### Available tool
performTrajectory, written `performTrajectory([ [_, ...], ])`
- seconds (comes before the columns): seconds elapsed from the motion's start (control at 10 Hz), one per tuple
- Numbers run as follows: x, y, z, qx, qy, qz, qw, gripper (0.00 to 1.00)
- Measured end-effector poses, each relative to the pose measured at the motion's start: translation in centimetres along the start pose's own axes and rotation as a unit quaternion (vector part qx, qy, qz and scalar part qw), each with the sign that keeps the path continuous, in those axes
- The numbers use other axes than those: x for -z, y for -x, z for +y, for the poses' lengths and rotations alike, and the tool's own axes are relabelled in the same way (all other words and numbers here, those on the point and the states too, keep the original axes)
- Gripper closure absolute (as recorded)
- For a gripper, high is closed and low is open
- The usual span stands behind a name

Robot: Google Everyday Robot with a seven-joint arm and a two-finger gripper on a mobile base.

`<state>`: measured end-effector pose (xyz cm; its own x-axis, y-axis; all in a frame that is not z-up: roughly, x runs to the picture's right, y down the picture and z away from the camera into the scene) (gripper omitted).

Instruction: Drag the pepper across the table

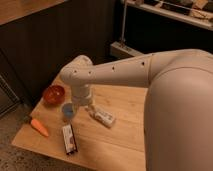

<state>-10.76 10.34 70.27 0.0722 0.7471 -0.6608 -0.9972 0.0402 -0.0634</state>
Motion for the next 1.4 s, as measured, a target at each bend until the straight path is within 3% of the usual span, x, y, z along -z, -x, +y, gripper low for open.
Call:
performTrajectory([
  [0.3,0.0,0.0,0.0,0.001,-0.001,0.000,1.0000,0.35],
  [0.4,0.1,0.2,0.1,0.012,-0.010,-0.005,0.9999,0.35],
  [0.6,-0.1,0.6,3.3,0.077,-0.022,-0.015,0.9966,0.35],
  [0.8,-0.7,0.7,7.6,0.150,-0.025,-0.026,0.9881,0.35],
  [0.9,-1.0,0.8,9.7,0.184,-0.022,-0.033,0.9821,0.35],
  [1.2,-1.5,0.0,15.8,0.284,0.001,-0.051,0.9573,0.35],
  [1.4,-1.8,-0.9,17.3,0.319,0.011,-0.048,0.9464,0.35],
])
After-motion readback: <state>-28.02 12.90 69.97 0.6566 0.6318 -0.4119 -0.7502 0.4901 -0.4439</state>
